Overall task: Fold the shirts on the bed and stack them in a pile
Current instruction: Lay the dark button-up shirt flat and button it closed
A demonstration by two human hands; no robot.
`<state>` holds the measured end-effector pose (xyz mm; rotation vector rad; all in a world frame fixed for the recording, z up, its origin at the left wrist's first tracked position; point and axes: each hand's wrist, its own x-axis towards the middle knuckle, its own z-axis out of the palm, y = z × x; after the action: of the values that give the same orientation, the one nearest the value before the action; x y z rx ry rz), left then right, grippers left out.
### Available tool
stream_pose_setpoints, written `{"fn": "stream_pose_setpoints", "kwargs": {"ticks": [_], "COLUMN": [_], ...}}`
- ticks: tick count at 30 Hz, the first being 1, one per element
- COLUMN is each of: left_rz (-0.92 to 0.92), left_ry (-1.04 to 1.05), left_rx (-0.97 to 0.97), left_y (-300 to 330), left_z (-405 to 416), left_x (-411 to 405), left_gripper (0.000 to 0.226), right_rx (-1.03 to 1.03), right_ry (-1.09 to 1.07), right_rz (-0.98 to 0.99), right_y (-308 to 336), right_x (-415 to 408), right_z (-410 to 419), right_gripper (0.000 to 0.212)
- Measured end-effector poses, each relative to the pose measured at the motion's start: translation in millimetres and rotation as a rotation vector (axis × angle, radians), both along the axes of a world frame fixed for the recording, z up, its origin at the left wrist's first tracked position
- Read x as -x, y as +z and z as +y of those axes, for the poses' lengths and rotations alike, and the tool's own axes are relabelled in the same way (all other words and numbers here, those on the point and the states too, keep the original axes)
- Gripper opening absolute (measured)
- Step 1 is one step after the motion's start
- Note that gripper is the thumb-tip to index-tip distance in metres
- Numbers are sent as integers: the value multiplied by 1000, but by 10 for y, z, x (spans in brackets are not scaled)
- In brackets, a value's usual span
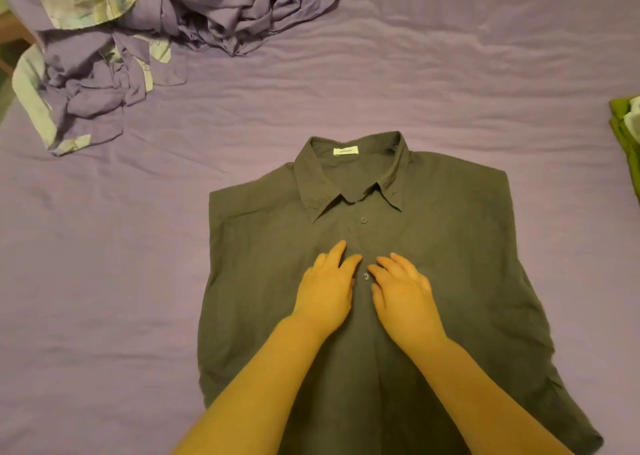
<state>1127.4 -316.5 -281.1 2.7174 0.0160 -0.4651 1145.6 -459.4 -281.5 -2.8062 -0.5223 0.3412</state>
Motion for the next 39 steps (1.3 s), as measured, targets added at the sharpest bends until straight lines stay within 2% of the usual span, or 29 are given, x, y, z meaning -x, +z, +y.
{"fn": "stream_pose_setpoints", "kwargs": {"ticks": [2,6,11,13,14,16,17,18,21,26,28,30,31,34,37,39], "left_rz": [7,15,-175,-167,-129,-61,-64,-87,-152,-352,-233,-29,13,25,-24,-33], "left_ry": [-40,-136,-197,-218,-228,-238,-208,-151,-8,-377,-471,-502,-512,-508,-514,-522], "left_rx": [-32,-99,-199,-263,-304,-356,-351,-304,-73,-68,-30,-118,-181,-229,-193,-150], "left_y": [-21,16,211,176,132,70,39,21,-14,-36,-32,-33,-39,-8,33,51], "left_z": [84,232,289,303,317,351,376,406,507,599,590,558,539,480,469,457], "left_x": [-302,-726,-1127,-1268,-1319,-1401,-1431,-1458,-1503,-1363,-1347,-1359,-1367,-1381,-1365,-1330], "left_gripper": [54,59,68,72,68,37,21,14,17,27,31,38,40,32,15,14], "right_rx": [41,-61,-147,-163,-169,-201,-223,-242,-259,-309,-319,-292,-275,-231,-182,-215], "right_ry": [29,-51,-96,-111,-119,-135,-144,-154,-167,-211,-217,-205,-200,-204,-210,-235], "right_rz": [37,1,51,81,99,108,100,94,99,136,164,208,222,225,244,269], "right_y": [-42,-102,-128,-168,-191,-228,-244,-257,-283,-283,-276,-257,-251,-235,-212,-192], "right_x": [-218,-543,-903,-986,-1008,-1022,-1017,-1011,-1018,-1021,-1030,-1040,-1044,-1055,-1082,-1095], "right_z": [46,125,250,287,294,293,294,295,300,307,303,297,295,312,335,344], "right_gripper": [39,24,37,36,35,30,26,22,17,16,19,23,24,19,16,16]}}
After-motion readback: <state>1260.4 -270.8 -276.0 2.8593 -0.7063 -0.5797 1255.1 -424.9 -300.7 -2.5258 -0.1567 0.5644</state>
